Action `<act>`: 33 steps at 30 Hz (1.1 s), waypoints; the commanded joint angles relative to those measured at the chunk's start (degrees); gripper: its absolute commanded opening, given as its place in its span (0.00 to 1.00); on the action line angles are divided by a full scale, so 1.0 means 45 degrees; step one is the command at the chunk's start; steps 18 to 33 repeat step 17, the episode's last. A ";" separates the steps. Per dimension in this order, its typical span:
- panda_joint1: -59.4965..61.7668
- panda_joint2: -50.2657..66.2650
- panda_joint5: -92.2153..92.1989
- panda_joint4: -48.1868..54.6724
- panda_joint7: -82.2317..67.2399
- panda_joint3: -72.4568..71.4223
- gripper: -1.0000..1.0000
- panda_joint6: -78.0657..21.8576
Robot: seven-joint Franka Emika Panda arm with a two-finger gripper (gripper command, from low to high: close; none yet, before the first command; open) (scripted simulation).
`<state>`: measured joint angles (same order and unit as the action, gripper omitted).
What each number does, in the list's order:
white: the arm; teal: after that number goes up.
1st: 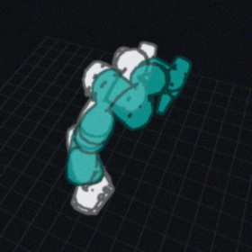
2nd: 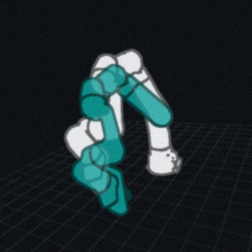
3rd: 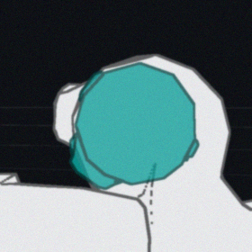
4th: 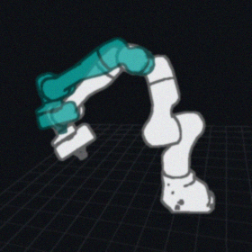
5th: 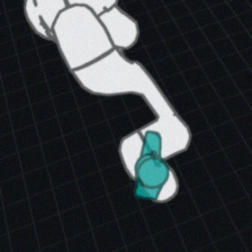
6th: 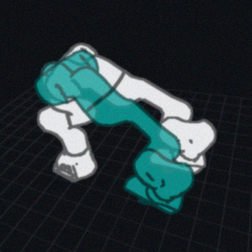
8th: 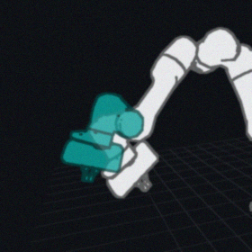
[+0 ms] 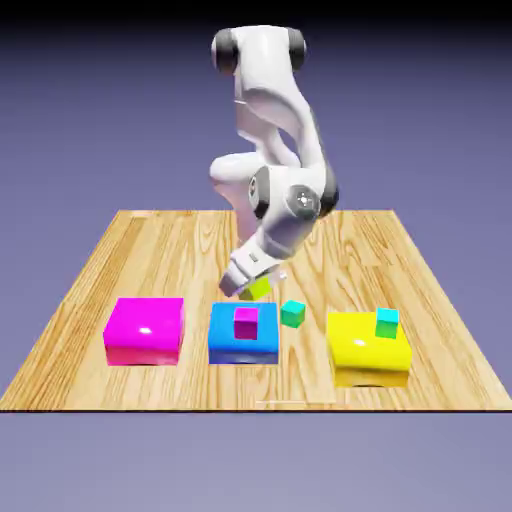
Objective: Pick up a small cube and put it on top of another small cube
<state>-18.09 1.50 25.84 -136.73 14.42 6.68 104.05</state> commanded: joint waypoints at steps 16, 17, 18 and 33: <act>0.0025 0.1135 0.2971 0.0504 0.0254 -0.1832 1.00 -0.1254; -0.0026 0.1073 0.2880 0.0608 0.0191 -0.1882 1.00 -0.1421; -0.0026 0.1073 0.2880 0.0608 0.0191 -0.1882 1.00 -0.1421; -0.0026 0.1073 0.2880 0.0608 0.0191 -0.1882 1.00 -0.1421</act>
